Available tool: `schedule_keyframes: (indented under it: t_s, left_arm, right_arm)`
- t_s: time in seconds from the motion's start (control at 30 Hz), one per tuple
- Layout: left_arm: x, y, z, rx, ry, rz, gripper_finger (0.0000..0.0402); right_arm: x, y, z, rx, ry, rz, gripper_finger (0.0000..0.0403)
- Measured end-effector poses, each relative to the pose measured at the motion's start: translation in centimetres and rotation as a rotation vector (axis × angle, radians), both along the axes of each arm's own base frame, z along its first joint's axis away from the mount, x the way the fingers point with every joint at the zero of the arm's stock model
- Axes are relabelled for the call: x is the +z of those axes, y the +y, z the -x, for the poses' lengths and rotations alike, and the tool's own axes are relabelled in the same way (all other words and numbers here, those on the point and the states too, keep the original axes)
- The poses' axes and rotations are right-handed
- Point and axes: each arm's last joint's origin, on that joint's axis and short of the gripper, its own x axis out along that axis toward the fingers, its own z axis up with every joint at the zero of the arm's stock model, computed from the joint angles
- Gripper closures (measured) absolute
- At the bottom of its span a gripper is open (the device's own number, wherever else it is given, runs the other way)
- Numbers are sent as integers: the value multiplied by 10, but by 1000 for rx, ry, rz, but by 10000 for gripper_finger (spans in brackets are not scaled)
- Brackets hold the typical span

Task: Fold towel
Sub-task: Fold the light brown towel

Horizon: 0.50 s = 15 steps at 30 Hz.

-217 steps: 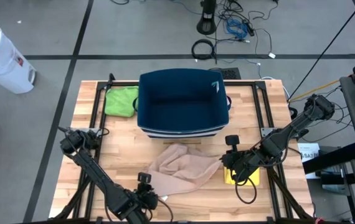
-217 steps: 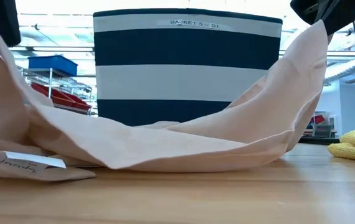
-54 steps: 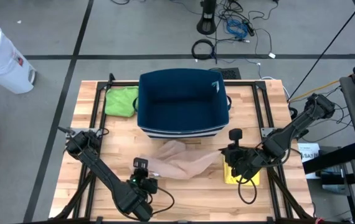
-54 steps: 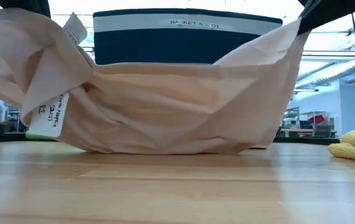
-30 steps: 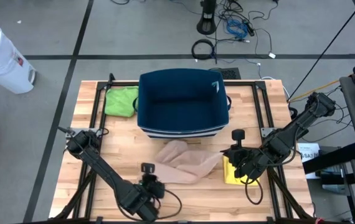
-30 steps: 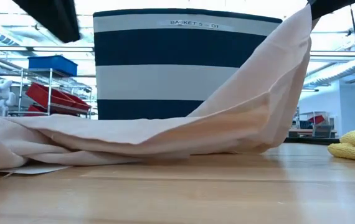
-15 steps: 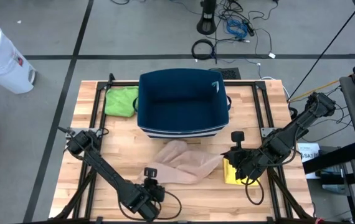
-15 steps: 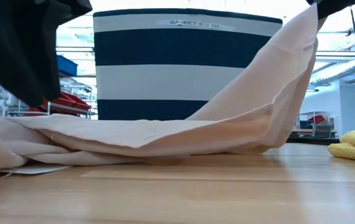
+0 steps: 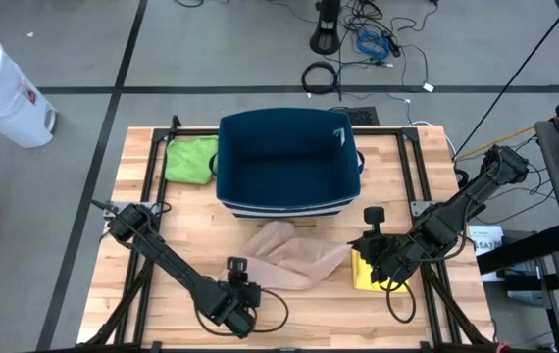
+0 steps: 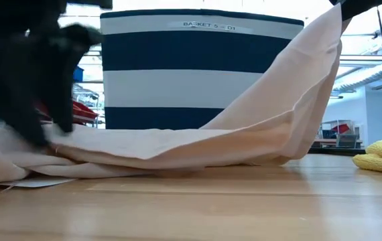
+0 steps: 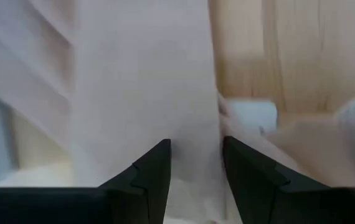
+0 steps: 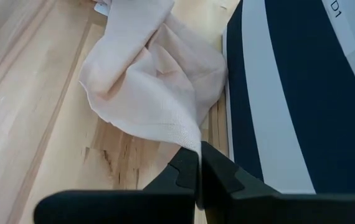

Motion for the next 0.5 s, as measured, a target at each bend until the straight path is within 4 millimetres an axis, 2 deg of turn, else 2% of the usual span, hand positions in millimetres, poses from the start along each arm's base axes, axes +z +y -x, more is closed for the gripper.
schedule_keyframes:
  t_s: [0.23,0.5]
  left_arm:
    - [-7,5,1,6,52,35,251]
    - [-7,5,1,-4,54,33,290]
  right_arm:
    - [0,0,0,1,0,1,403]
    - [0,0,0,3,1,5,403]
